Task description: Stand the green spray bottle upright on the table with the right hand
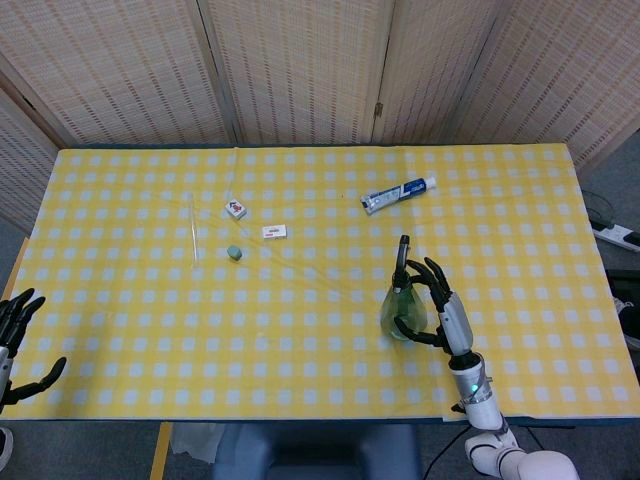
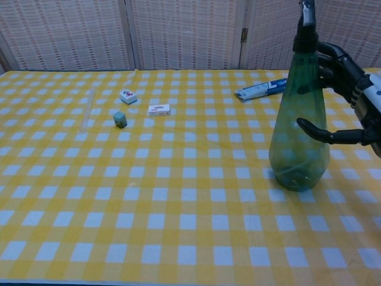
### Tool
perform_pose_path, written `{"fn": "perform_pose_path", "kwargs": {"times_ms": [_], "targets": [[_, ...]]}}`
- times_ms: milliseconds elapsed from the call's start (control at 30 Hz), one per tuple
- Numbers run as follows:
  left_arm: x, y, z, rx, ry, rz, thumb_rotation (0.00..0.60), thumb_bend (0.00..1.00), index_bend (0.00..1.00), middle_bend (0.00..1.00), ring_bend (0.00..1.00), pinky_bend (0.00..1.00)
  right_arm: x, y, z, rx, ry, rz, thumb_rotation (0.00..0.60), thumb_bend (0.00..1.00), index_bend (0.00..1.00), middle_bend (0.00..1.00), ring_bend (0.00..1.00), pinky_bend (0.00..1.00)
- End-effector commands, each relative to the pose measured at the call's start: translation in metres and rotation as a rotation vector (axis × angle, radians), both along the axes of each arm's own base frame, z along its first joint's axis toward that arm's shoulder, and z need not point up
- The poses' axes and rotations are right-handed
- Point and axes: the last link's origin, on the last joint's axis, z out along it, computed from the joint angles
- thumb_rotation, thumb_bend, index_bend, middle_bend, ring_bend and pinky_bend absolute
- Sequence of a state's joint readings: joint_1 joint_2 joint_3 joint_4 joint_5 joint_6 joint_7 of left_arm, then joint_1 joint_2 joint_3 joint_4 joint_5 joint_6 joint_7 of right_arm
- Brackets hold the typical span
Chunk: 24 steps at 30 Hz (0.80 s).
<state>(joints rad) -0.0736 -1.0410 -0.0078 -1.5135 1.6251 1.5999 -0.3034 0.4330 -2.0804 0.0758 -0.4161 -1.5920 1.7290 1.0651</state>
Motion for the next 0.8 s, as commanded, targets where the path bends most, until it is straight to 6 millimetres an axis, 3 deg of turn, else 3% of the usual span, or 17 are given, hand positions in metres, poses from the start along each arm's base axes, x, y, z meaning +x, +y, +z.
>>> {"fn": "perform_pose_path", "kwargs": {"times_ms": [33, 500, 800], "targets": [[0.0, 0.0, 0.0, -0.001, 0.002, 0.002, 0.503, 0.38, 0.0, 0.0, 0.0, 0.0, -0.007, 0.005, 0.006, -0.005, 0.001, -0.007, 0.6, 0.33, 0.0, 0.12, 0.28, 0.0], [0.001, -0.001, -0.002, 0.003, 0.016, 0.01, 0.503, 0.38, 0.0, 0.0, 0.0, 0.0, -0.042, 0.026, 0.027, 0.014, 0.066, -0.075, 0.6, 0.33, 0.0, 0.1, 0.23, 0.0], [0.001, 0.0, -0.003, 0.002, 0.022, 0.016, 0.502, 0.38, 0.0, 0.0, 0.0, 0.0, -0.046, 0.024, 0.035, 0.018, 0.07, -0.093, 0.6, 0.32, 0.0, 0.04, 0.2, 0.0]]}}
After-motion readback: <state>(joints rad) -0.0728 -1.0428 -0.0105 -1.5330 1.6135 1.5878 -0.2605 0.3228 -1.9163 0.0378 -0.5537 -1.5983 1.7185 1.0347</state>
